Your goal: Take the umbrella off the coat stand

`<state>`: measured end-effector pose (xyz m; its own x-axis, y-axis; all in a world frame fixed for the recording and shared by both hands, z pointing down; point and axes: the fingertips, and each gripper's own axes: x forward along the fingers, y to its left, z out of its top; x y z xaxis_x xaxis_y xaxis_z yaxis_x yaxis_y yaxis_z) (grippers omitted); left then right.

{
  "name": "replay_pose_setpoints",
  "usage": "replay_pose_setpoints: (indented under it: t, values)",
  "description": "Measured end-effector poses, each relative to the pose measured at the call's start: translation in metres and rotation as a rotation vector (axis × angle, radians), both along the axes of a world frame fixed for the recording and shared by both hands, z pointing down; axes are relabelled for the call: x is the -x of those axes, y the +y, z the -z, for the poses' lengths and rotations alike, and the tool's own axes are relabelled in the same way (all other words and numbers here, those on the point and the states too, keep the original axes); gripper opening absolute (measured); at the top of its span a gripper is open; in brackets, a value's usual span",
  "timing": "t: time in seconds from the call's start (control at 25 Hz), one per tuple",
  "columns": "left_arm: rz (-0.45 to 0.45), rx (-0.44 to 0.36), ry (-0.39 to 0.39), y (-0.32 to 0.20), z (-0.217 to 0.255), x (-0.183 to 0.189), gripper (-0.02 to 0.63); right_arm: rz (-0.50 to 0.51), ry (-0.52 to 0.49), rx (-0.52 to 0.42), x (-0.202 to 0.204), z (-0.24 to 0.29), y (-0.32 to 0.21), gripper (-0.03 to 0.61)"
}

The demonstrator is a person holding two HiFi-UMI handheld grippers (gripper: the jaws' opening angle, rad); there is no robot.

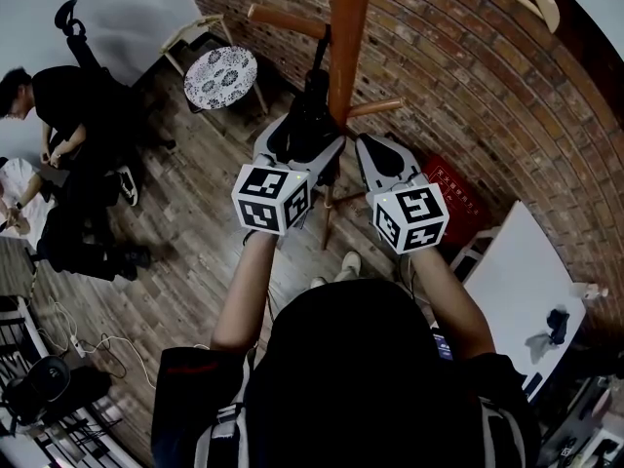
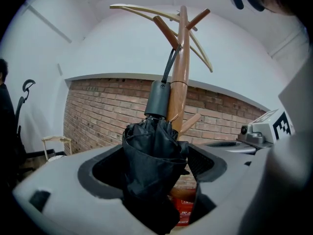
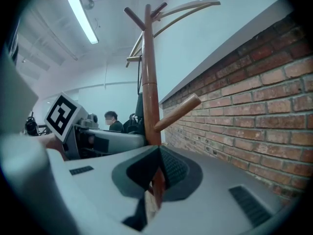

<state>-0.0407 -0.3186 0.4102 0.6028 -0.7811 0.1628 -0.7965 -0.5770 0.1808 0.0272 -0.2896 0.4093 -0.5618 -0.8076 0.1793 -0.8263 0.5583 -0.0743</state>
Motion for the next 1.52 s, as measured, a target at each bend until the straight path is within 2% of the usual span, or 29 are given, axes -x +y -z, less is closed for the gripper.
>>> replay_pose_setpoints:
  t: [0.44,1.0,1.36,1.52]
  values:
    - [0.011,0.009,0.002,-0.008,-0.002,0.003,0.389,-0.005,0.004,0.015,-0.005,-0.006,-0.004,0.028]
    - [0.052,0.001,-0.046,-0.002,0.000,0.012,0.245,0.000,0.007,0.013,-0.003,-0.004,-0.001,0.028]
    - [0.060,0.005,-0.052,0.002,0.002,0.012,0.227,0.001,0.004,0.012,-0.004,-0.001,-0.001,0.028]
    - [0.079,0.009,-0.023,0.002,0.006,0.015,0.223,0.003,0.001,0.009,-0.002,0.001,-0.001,0.028]
